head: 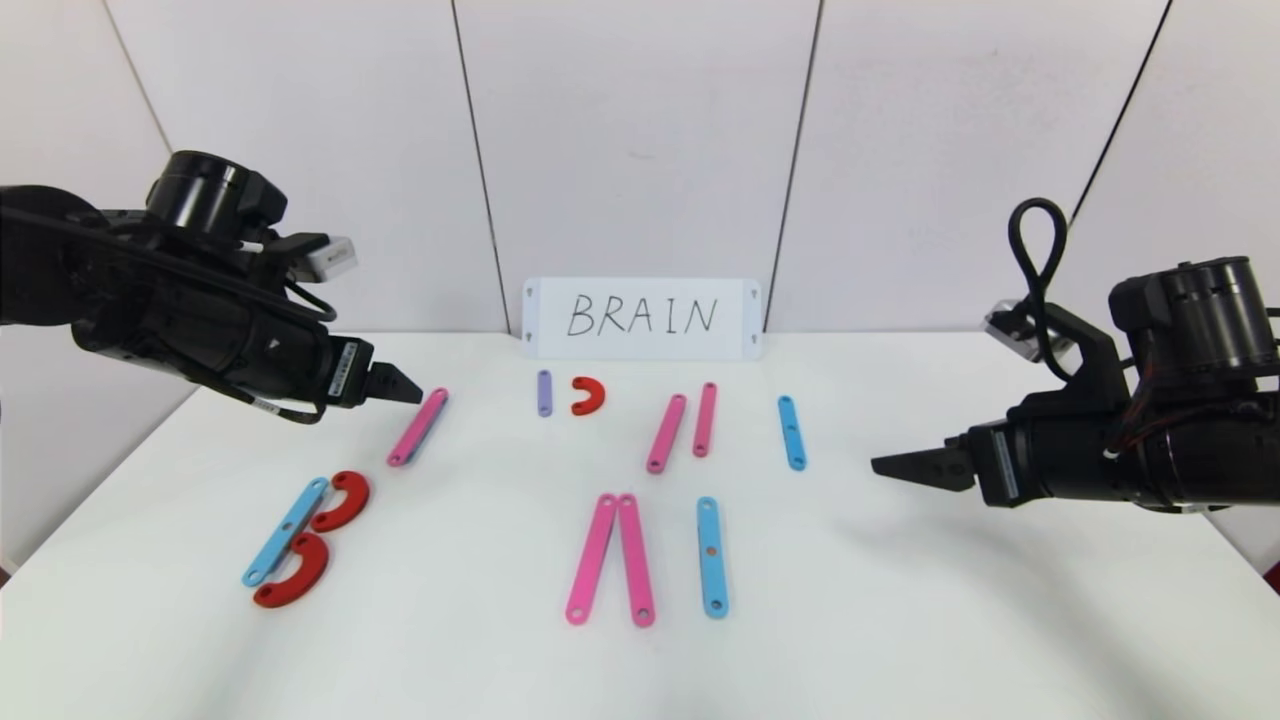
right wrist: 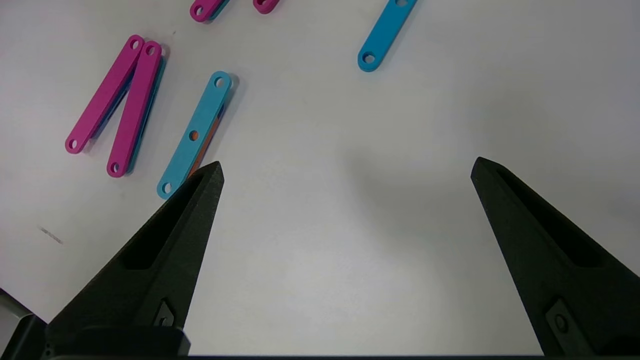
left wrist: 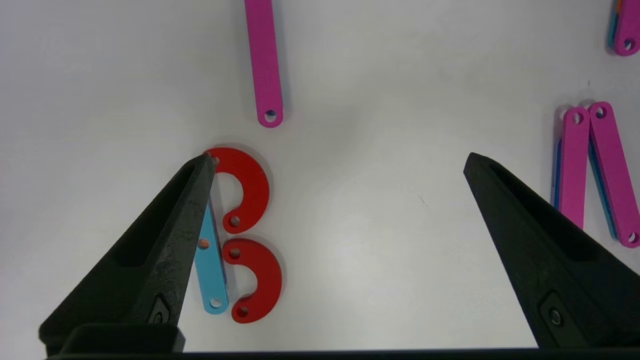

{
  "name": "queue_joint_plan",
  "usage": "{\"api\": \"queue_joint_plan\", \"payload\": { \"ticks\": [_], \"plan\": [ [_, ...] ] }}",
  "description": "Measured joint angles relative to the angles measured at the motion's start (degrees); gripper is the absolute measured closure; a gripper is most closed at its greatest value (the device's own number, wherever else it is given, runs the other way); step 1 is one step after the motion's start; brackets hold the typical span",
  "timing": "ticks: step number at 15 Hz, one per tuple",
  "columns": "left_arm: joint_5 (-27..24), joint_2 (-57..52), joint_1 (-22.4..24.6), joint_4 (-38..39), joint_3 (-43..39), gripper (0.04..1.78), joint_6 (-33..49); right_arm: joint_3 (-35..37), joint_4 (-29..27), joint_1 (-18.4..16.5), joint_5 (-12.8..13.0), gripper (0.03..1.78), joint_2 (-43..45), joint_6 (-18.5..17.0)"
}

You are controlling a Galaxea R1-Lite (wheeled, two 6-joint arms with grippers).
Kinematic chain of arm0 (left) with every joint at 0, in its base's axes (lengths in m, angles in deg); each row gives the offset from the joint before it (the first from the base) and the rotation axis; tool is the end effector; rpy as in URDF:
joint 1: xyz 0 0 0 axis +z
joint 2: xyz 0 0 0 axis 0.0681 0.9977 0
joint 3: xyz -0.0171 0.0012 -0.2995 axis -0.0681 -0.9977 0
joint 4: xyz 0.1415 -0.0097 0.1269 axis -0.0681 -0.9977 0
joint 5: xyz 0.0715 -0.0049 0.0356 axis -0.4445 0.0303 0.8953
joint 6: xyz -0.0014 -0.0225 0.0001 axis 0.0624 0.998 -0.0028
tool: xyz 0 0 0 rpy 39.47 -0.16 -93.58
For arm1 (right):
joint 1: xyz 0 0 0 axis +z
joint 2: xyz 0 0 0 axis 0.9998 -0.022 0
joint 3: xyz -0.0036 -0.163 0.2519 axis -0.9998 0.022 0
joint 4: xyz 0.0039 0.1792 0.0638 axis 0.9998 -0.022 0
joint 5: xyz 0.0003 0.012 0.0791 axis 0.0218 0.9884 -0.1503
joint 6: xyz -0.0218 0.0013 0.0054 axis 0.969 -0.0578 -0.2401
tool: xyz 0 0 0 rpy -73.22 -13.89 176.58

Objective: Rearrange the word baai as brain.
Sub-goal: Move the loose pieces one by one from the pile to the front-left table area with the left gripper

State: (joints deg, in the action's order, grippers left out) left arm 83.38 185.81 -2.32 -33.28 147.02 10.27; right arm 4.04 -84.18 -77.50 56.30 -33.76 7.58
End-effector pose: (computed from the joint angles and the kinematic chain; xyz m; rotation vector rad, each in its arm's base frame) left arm 0.3070 -0.0360 0.2331 0.0450 0.7925 -0.2253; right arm 0.2555 0.0585 0.1747 0.0573 0.7168 0.5143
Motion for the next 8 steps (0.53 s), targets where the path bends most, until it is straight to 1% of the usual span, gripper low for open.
{"api": "queue_joint_plan", "payload": {
  "ticks": [3, 8],
  "plan": [
    [0.06, 3.21, 0.56, -0.27, 4.5, 0.07, 0.11, 0.0, 0.0, 0.02, 0.02, 0.08, -0.13, 0.02],
    [0.24, 14.23, 2.12, -0.85, 13.63, 0.07, 0.13, -0.13, 0.02, 0.02, 0.3, 0.08, -0.85, 0.02]
  ]
}}
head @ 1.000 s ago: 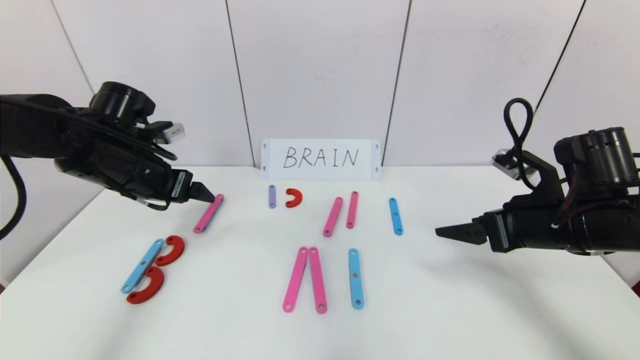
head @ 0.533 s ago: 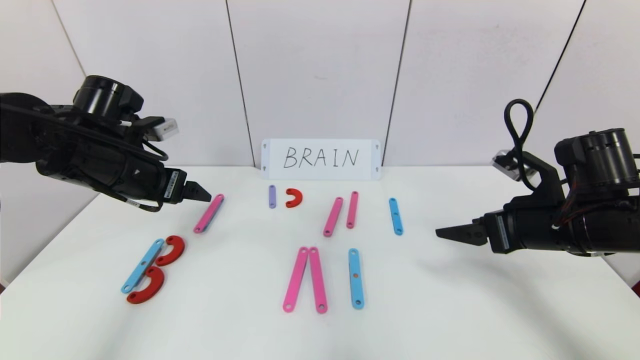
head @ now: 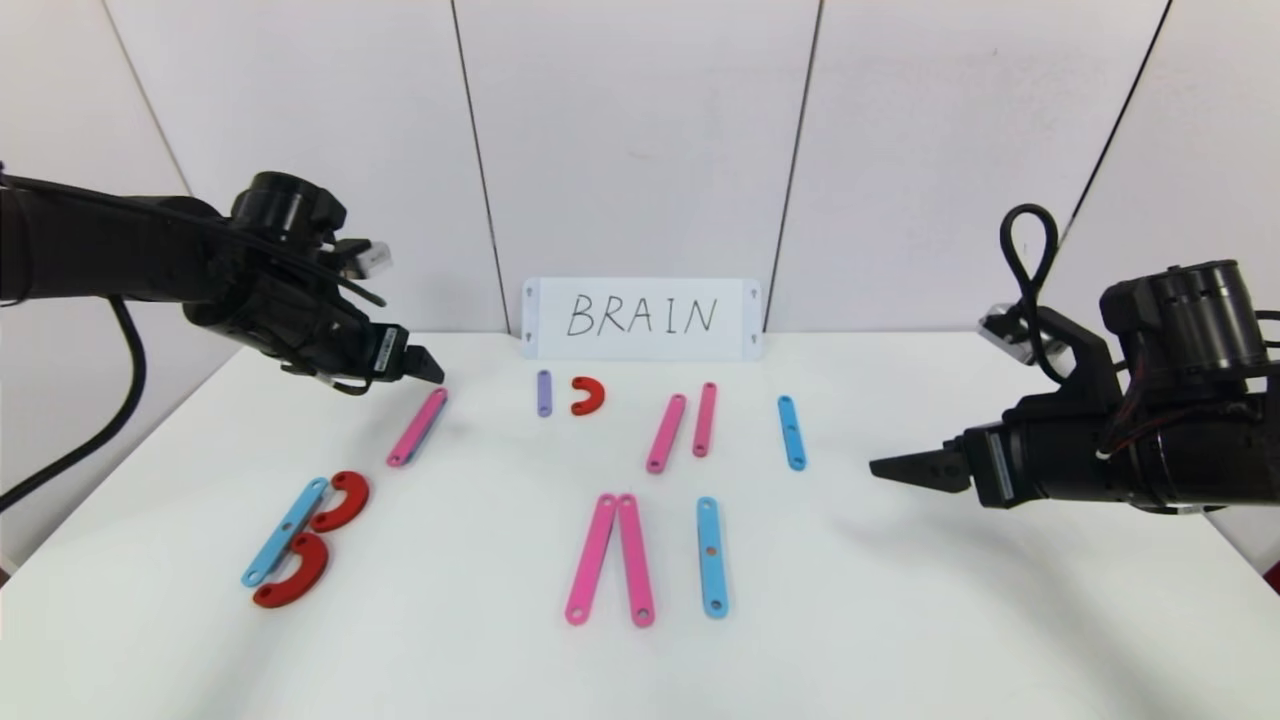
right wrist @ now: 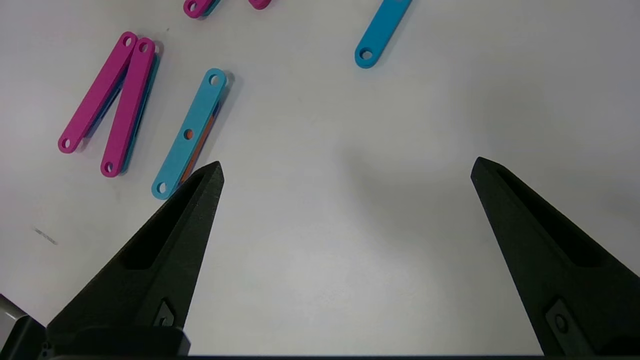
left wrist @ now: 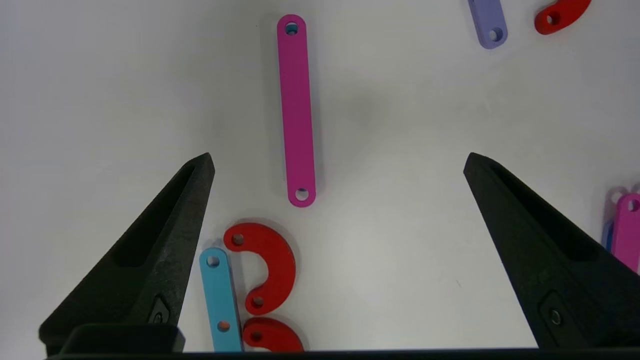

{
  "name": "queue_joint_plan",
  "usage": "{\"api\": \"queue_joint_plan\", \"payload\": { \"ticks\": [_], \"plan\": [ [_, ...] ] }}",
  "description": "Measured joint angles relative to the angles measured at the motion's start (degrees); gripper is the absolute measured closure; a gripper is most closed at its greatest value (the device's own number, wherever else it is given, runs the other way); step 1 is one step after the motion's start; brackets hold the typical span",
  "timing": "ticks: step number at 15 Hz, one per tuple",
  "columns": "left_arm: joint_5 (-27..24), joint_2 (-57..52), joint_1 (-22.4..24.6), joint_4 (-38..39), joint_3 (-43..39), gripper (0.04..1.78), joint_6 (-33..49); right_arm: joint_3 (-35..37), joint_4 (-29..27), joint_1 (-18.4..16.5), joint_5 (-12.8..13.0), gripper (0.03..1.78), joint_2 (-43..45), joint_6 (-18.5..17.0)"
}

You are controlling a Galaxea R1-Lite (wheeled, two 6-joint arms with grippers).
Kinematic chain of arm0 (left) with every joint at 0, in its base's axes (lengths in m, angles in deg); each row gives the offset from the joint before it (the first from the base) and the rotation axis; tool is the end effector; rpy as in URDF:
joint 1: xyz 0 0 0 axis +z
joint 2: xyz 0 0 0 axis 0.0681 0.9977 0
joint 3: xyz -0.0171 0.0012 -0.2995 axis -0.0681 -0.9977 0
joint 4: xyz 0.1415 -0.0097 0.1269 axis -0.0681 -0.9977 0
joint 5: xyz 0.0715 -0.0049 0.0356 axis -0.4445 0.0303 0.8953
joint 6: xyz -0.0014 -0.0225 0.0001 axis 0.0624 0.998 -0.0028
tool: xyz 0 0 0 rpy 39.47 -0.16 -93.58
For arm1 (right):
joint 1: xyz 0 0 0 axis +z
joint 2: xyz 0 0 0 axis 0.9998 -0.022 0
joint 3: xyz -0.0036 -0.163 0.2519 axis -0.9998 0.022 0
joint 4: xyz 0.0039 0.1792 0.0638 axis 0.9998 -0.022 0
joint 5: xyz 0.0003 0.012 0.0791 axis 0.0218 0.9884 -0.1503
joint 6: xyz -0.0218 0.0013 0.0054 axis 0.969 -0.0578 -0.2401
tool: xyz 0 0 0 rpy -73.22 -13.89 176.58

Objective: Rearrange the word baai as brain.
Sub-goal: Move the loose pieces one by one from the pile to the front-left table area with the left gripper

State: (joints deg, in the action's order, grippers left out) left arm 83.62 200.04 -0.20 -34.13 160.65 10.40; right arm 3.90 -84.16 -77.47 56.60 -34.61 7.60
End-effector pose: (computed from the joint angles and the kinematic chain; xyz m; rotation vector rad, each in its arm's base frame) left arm 0.3775 -0.0295 0.2085 0.0292 0.8183 -0.1853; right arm 0.2584 0.0591 0.1714 0.0557 0.7289 0.5091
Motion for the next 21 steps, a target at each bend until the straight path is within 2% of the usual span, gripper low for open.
{"api": "queue_joint_plan", "payload": {
  "ticks": [8, 21],
  "plan": [
    [1.39, 11.28, 0.41, 0.52, 4.35, 0.07, 0.18, -0.13, 0.05, 0.0, 0.06, 0.08, -0.98, 0.0],
    [3.62, 15.35, 0.3, -0.02, 5.58, 0.08, 0.33, -0.05, 0.05, -0.05, 0.11, 0.08, -0.91, 0.0]
  ]
}}
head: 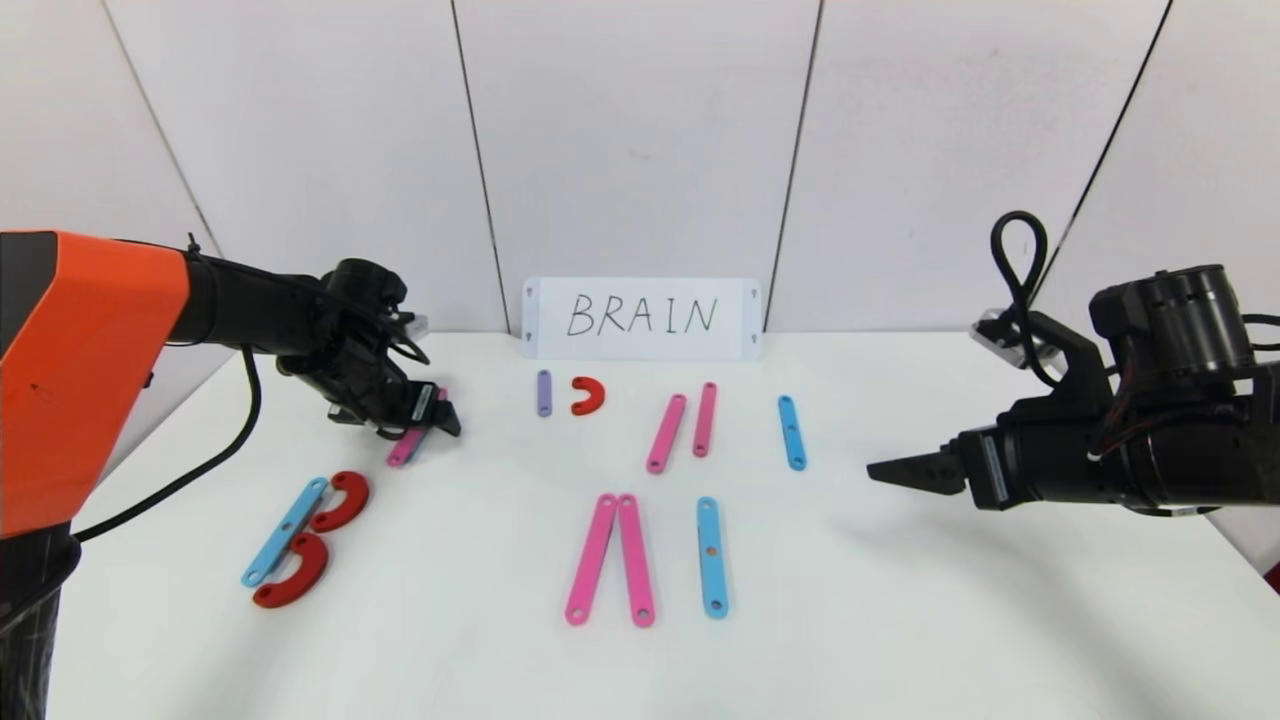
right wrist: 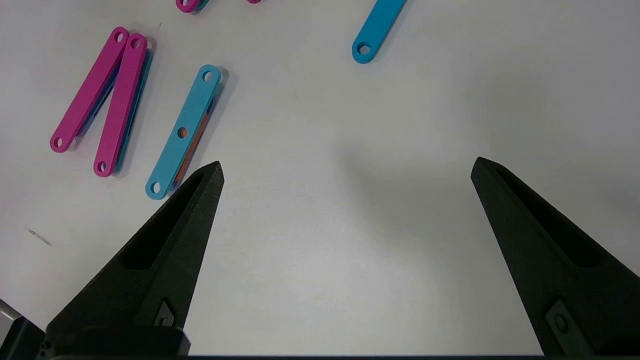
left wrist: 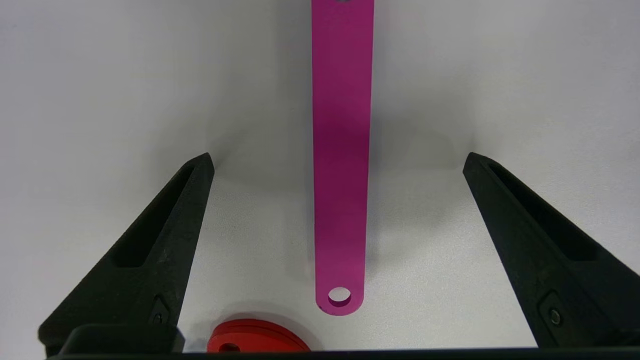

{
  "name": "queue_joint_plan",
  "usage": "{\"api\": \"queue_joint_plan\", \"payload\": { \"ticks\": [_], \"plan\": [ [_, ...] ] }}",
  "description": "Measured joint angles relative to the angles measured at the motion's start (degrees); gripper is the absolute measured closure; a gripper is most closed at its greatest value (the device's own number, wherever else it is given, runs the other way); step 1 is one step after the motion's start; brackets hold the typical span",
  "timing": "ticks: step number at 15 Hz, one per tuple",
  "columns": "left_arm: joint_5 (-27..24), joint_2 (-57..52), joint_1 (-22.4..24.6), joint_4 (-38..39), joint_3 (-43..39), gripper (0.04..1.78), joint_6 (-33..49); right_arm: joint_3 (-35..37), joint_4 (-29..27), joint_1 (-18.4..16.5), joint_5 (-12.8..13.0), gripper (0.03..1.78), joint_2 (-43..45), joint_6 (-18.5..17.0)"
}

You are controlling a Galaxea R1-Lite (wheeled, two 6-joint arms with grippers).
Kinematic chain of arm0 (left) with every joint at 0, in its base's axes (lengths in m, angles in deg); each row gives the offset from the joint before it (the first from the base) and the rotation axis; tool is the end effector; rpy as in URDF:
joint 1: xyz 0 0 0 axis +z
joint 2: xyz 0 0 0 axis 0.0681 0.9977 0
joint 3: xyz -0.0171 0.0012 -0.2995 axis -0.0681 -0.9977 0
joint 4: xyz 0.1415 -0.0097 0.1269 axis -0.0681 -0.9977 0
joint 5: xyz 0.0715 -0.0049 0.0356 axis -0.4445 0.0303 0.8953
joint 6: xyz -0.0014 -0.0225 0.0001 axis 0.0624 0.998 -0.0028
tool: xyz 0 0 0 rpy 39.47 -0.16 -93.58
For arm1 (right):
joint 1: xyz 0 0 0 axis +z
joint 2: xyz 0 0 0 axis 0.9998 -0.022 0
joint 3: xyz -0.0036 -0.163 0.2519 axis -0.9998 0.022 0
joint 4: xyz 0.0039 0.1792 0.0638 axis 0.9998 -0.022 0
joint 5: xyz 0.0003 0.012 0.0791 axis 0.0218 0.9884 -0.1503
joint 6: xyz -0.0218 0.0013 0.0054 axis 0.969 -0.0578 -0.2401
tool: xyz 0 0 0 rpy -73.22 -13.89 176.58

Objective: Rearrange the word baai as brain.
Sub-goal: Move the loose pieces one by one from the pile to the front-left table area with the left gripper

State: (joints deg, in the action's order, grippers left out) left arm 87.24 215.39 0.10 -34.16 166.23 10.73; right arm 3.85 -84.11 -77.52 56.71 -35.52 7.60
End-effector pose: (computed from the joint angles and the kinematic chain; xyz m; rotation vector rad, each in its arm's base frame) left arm 0.4312 -0.0296 0.1240 0.0487 0.9907 -0.1190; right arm 0.2612 0.0594 0.1675 0.0564 0.7431 0.5054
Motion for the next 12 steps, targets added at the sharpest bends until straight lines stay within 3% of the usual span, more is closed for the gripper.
{"api": "queue_joint_plan", "payload": {
  "ticks": [2, 4, 9, 11, 12],
  "plan": [
    [0.28, 0.01, 0.0, -0.04, -0.02, 0.18, -0.06, 0.07, 0.0, 0.0, 0.0, 0.08, 0.02, 0.02],
    [0.33, 0.09, -0.05, -0.02, -0.05, 0.38, -0.02, 0.09, -0.02, 0.0, 0.02, 0.08, 0.02, 0.02],
    [0.41, 0.12, -0.1, 0.0, -0.07, 1.25, 0.02, 0.09, 0.0, 0.0, 0.04, 0.08, 0.02, 0.02],
    [0.46, 0.12, -0.07, 0.0, -0.07, 1.48, 0.05, 0.09, 0.0, 0.0, 0.02, 0.08, 0.02, 0.02],
    [0.46, 0.11, -0.07, -0.02, -0.07, 1.52, 0.09, 0.09, 0.0, 0.0, 0.02, 0.08, 0.02, 0.0]
  ]
}}
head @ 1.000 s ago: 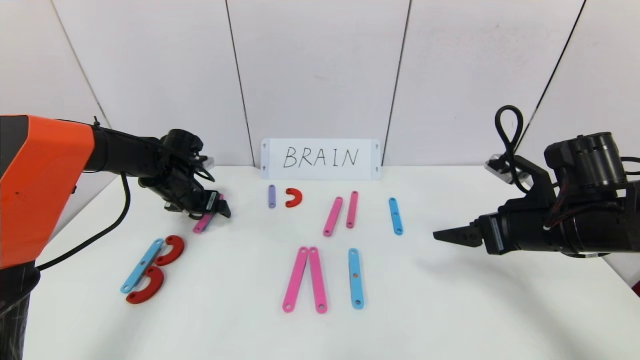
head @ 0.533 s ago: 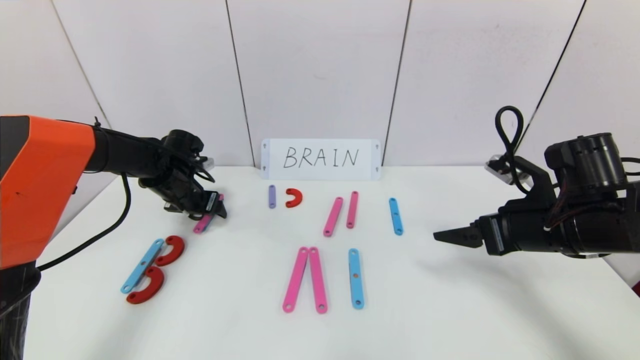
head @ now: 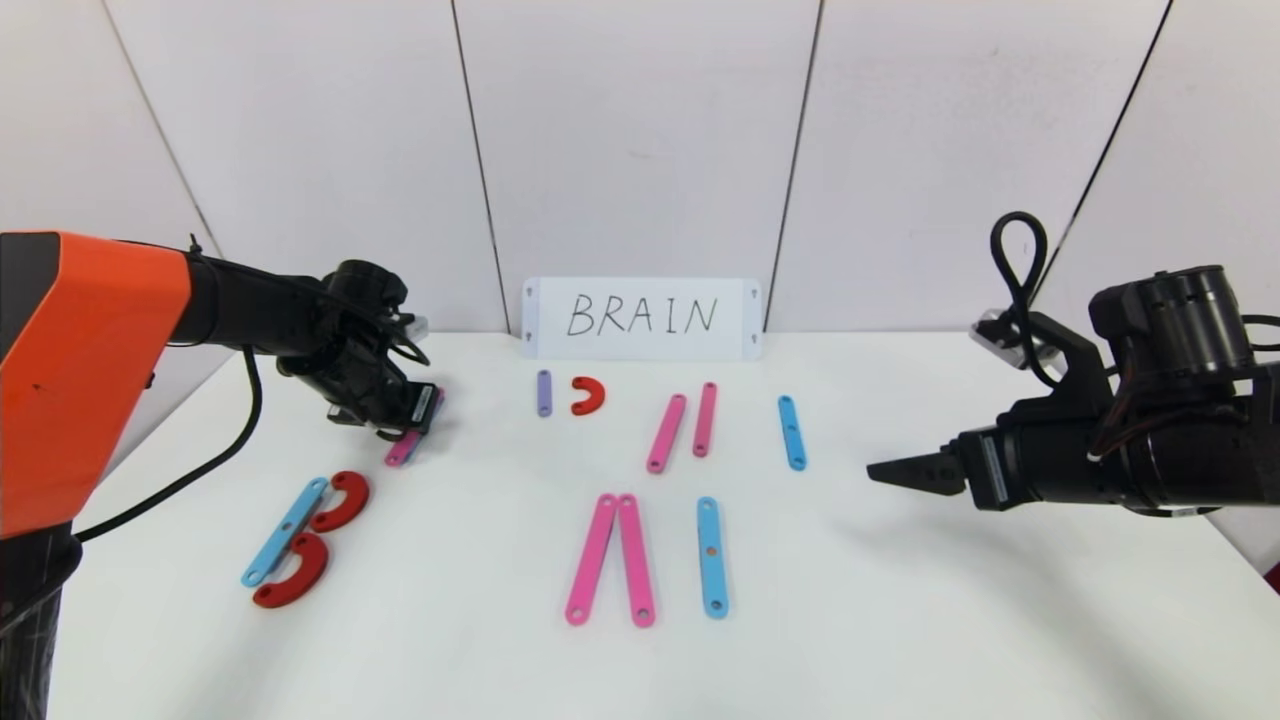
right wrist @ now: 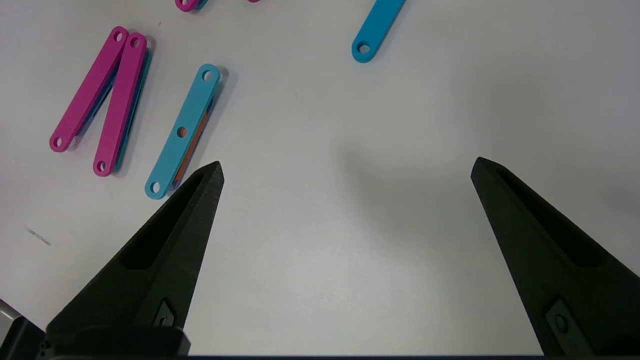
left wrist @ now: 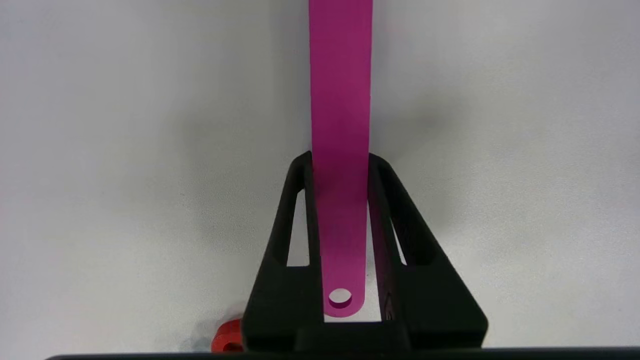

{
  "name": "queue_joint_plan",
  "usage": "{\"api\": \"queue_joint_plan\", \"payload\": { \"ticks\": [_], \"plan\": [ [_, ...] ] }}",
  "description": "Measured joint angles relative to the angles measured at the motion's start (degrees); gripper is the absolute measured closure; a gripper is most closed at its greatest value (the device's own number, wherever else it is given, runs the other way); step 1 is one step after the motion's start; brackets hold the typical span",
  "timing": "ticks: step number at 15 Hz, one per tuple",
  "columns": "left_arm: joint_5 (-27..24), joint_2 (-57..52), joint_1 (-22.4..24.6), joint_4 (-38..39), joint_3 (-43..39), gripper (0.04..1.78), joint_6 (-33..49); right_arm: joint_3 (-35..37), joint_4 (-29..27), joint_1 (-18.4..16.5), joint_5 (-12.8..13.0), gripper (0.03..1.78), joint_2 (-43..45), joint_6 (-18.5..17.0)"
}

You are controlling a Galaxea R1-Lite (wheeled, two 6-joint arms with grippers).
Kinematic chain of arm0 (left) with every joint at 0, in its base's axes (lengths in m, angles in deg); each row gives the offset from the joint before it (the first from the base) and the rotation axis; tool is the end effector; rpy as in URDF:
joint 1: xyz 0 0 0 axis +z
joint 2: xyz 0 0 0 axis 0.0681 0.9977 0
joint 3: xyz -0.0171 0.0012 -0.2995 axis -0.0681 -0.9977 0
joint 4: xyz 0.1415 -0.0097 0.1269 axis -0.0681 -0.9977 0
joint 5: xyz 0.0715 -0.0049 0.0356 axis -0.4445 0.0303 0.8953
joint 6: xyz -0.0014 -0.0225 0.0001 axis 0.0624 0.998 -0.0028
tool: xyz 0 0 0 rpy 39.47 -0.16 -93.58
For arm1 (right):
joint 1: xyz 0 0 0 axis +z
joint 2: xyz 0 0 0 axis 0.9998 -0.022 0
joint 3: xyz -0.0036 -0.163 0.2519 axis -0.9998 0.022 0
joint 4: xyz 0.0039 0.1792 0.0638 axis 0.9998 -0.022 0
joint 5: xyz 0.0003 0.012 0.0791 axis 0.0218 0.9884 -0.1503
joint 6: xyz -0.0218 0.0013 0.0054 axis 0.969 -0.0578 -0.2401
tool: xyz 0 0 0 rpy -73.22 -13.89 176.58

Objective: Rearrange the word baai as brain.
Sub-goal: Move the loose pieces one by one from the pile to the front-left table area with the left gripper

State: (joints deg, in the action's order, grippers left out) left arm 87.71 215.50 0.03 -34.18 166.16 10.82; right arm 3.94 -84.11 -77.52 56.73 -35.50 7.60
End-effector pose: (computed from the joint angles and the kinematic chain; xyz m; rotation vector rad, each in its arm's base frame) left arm 0.4313 -0.0300 0.1229 0.0520 0.9943 -0.1118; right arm 0.2610 0.0593 0.1672 0.0563 0.7443 0.5050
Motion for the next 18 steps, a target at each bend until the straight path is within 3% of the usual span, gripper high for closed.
{"api": "queue_joint_plan", "payload": {
  "ticks": [8, 12, 18],
  "plan": [
    [-0.02, -8.09, -1.66, -3.71, -2.32, 1.52, 0.99, -0.09, 0.02, 0.27, -0.33, 0.08, -0.11, 0.02],
    [0.09, -13.73, -4.63, -10.12, -3.39, 1.52, 7.14, -0.09, 0.02, 0.35, -0.44, 0.08, -0.2, 0.02],
    [4.21, -21.38, -8.25, -8.63, -14.67, 1.52, 13.71, 0.02, 0.02, 0.35, -0.35, 0.08, -0.11, 0.0]
  ]
}}
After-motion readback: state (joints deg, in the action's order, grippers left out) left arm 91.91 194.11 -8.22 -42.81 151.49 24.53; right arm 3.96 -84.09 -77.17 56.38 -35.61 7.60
